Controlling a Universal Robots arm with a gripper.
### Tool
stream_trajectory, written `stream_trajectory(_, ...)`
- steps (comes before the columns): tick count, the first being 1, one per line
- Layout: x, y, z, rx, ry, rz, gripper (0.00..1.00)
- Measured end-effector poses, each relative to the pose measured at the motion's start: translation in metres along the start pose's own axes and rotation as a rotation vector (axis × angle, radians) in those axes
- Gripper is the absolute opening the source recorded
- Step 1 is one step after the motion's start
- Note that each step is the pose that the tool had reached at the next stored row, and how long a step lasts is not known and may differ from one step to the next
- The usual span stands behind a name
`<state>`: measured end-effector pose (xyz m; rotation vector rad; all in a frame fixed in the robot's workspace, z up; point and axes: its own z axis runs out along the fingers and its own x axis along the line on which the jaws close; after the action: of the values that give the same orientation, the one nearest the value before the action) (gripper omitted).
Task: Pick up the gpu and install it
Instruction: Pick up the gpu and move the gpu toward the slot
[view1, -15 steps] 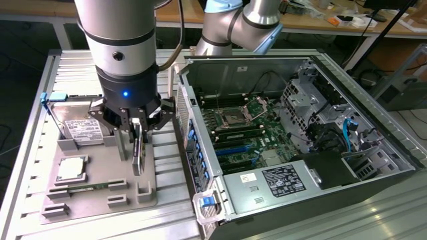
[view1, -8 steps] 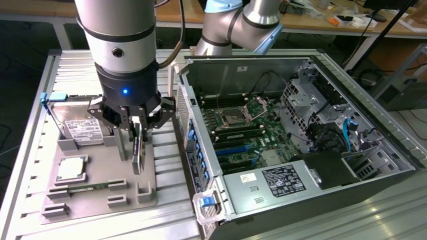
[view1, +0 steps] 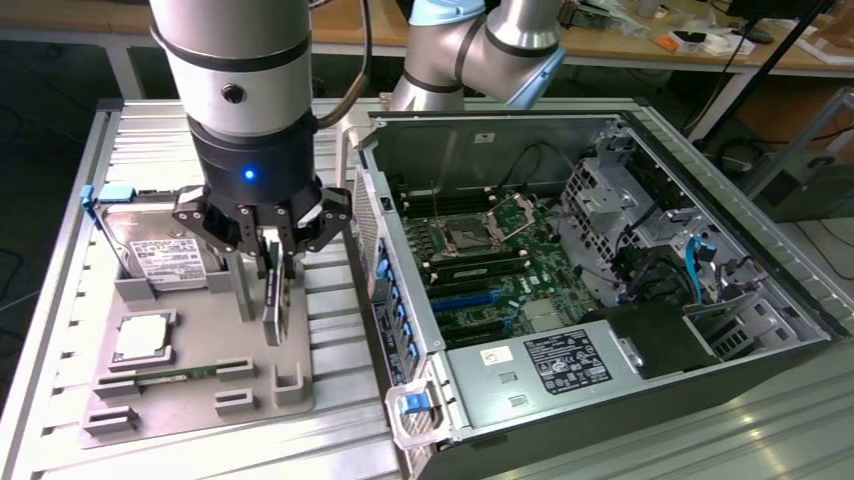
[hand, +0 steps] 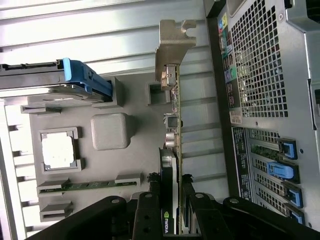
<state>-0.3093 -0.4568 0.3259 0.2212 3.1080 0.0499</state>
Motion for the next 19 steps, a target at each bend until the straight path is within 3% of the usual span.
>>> stream_trajectory(19, 0.000, 0.0006, -0.0182, 0.0001, 0.0002, 0.000, 0.27)
